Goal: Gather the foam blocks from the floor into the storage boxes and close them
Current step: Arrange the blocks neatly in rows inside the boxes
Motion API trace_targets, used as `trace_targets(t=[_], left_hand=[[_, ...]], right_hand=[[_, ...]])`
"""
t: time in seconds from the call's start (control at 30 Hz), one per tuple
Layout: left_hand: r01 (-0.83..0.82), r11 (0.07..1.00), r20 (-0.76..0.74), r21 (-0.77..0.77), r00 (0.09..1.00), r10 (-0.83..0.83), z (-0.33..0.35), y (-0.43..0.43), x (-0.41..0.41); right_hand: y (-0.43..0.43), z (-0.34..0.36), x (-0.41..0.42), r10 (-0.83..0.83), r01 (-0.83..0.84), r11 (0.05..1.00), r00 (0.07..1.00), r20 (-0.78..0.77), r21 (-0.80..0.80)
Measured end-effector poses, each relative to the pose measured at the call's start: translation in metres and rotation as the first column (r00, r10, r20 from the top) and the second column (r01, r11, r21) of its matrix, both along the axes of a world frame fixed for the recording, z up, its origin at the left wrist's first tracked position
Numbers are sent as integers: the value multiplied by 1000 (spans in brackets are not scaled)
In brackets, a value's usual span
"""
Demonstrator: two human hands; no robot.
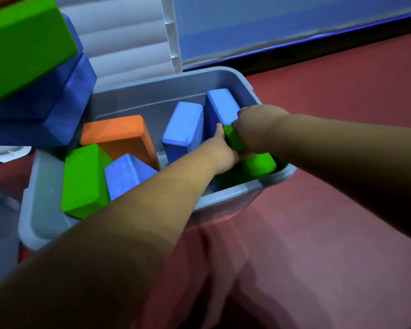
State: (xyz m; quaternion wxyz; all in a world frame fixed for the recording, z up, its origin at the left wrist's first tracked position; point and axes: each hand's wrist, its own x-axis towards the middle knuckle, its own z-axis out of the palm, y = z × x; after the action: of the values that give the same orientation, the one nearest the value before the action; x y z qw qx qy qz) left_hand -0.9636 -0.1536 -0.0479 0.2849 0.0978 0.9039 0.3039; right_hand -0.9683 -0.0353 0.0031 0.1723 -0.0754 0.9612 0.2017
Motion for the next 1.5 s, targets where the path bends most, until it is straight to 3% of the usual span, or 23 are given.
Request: trace_targets(t=[0.17,0.3,0.47,0.53,0.63,0.7,0.87,0.97,1.07,1.13,1.3,1.5], left_hand=[[74,997,-36,-6,997,-74,15,-25,10],[121,966,-118,-228,982,-150,32,-50,7],[47,988,-132,-145,989,-66,59,-93,6],[20,978,-198,-208,978,-62,69,-112,7],[-12,888,-335,-460,928,-161,80,-140,10],[-21,841,-366,-540,906,-213,85,-157,17],[-67,864,-370,-498,918,-142,81,-184,53],[-34,826,-305,-562,937,-168,74,-193,68],[-24,818,-258,-574,954,-154,70,-200,72],[-21,820,-234,-572,962,-139,69,-205,71],[-30,806,-243,-592,960,-143,68,-210,67],[-27,791,-234,-612,961,-148,62,-202,61]], right_hand=[[-2,13,0,27,-27,999,999,-21,-19],[-10,18,-5,-30,21,993,996,-78,-116],[-39,29,-9,-88,36,963,979,-186,-268],[-60,33,-9,-83,15,946,977,-196,-325],[-88,33,-10,-143,53,878,978,-154,-475],[-103,27,-14,-191,104,848,975,-116,-520],[-128,14,-12,-290,242,846,957,-28,-474],[-138,6,-10,-379,354,843,925,22,-405],[-145,-8,-13,-490,472,740,866,97,-480],[-144,-15,-18,-497,457,706,864,82,-541],[-132,-13,-15,-341,264,803,939,-49,-535],[-103,-6,-24,-337,228,830,932,-132,-509]])
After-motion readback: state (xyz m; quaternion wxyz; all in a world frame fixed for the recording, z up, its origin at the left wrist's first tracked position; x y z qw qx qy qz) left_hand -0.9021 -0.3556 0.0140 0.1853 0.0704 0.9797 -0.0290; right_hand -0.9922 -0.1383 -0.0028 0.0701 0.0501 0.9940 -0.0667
